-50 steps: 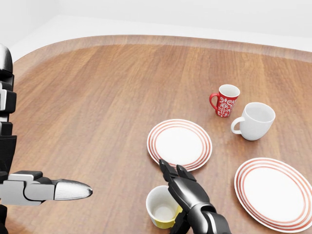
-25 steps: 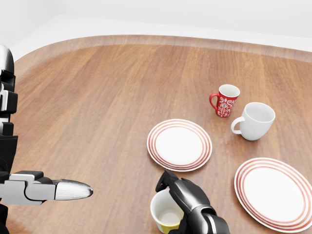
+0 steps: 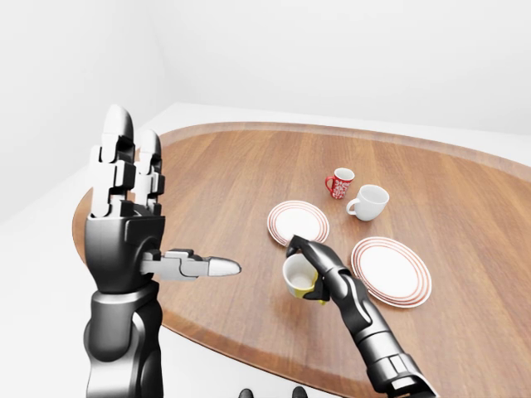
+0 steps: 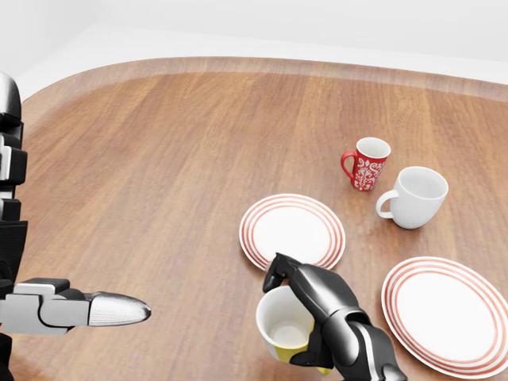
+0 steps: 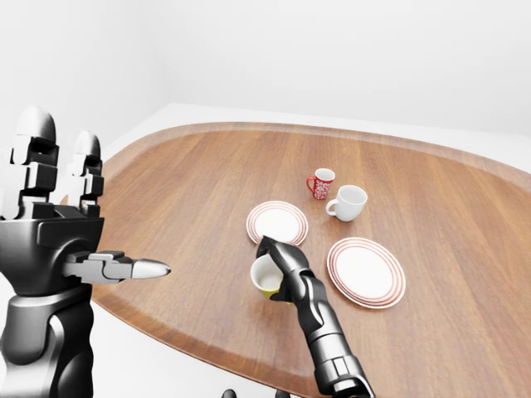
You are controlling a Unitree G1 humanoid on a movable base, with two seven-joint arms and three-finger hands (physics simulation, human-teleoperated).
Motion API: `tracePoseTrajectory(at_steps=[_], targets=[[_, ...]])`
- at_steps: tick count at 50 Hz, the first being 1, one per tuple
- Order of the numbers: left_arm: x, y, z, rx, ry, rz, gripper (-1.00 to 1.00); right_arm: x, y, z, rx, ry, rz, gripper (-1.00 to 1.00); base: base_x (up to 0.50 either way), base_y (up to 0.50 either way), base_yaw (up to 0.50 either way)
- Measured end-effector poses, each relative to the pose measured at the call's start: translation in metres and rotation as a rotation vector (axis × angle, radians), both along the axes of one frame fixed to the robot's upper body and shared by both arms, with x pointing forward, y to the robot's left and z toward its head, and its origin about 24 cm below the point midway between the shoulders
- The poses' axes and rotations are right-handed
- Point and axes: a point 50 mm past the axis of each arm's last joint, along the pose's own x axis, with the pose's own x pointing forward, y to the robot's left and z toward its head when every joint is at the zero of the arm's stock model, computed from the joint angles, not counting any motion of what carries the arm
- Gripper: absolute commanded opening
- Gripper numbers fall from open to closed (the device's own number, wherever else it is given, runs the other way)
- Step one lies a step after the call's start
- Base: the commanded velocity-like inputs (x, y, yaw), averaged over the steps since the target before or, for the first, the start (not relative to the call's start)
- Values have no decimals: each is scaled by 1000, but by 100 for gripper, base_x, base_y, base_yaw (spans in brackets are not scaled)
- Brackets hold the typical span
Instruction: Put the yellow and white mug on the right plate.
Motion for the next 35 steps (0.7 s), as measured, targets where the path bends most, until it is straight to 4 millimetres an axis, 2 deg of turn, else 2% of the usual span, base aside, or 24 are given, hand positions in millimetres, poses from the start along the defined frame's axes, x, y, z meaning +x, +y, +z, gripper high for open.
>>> tracePoseTrajectory(at_steps=[18,35], targets=[[1,-1,-2,0,9,-2,100,7,-18,34,-26,-61,-25,-100,0,0,0],[1,-1,-2,3,10,0,100,14,-48,45,-39,-79,-89,-100,0,0,0]])
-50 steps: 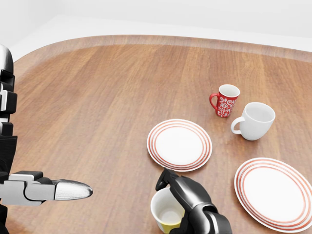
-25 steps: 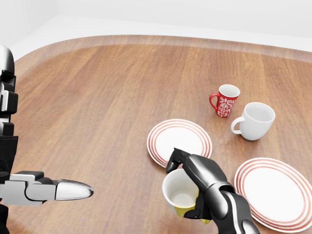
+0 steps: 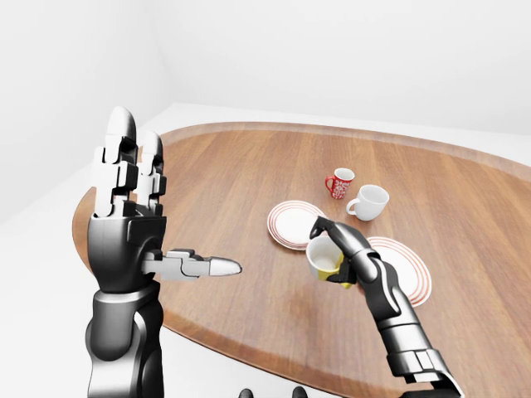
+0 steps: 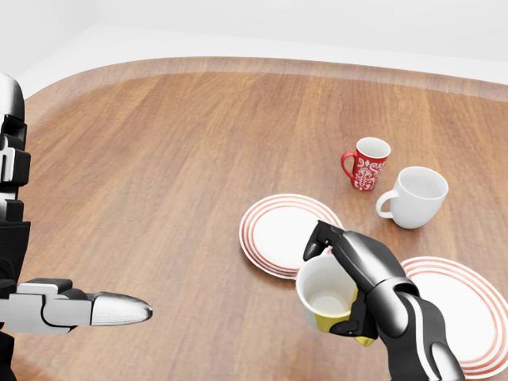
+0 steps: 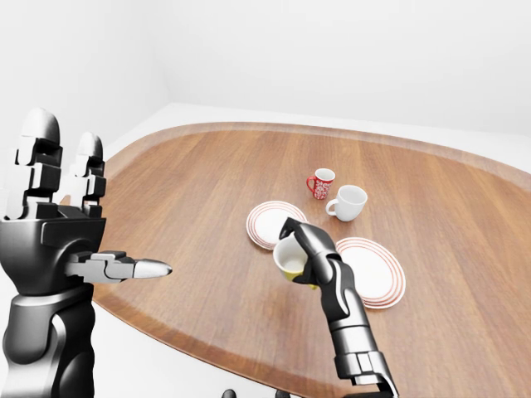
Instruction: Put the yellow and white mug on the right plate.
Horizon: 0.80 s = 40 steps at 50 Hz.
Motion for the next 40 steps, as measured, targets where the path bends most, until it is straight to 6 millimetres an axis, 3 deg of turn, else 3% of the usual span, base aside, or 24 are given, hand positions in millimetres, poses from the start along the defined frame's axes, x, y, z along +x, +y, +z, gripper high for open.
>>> tracePoseTrajectory(at_steps=[40], targets=[[-1,-1,-1,5,3,-3,100,4,-65,-9,-15,0,-160,-100,0,0,0]])
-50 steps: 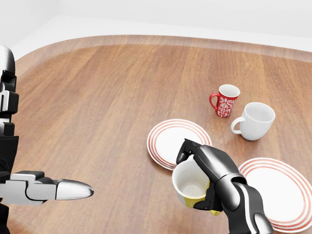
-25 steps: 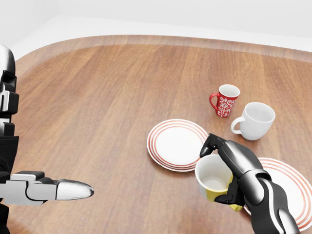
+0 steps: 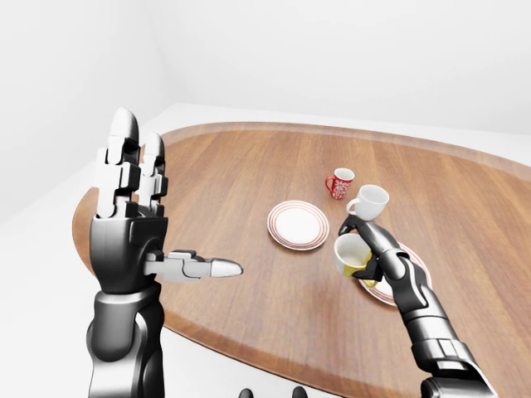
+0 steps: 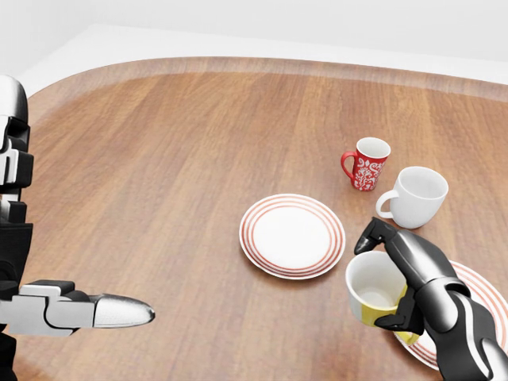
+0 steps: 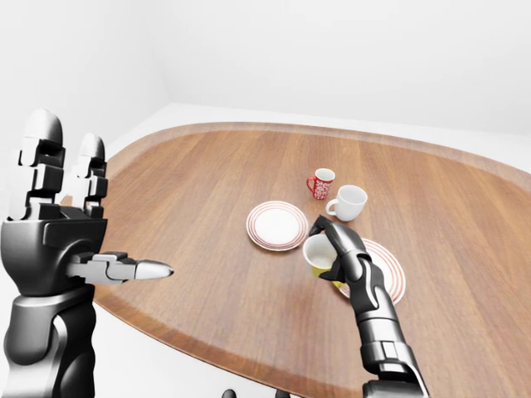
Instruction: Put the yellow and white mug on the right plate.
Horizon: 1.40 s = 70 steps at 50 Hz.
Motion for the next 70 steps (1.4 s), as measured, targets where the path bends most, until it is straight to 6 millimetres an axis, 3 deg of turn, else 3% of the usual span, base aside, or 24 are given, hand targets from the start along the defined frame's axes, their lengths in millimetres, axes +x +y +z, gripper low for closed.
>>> tracePoseTrajectory(at_steps=[70], targets=[[0,-2,-3,8,16,-3,100,-5,-91,-20,-122,73,-361,-100,0,0,0]])
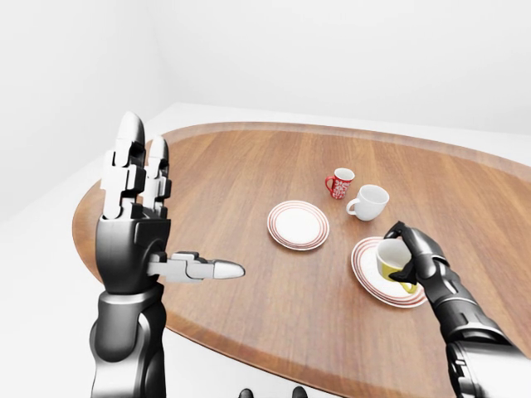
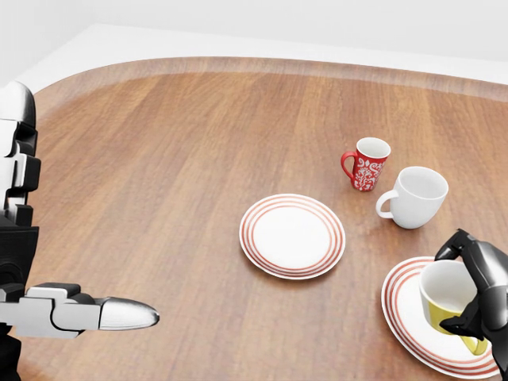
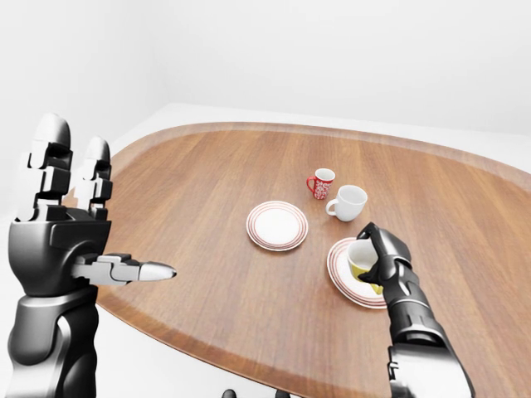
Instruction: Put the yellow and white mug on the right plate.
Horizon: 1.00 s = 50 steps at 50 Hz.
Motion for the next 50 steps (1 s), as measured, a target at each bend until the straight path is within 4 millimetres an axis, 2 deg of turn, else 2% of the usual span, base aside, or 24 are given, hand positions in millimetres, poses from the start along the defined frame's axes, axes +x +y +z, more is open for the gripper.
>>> tracePoseTrajectory(at_steps=[29,50], targets=[[-1,0,1,2,-7,2,100,-4,-16,2,-89,-9,-78,-100,0,0,0],[-1,-1,1,4,-4,-1,100,0,-11,1,-55,-32,-108,-100,0,0,0]])
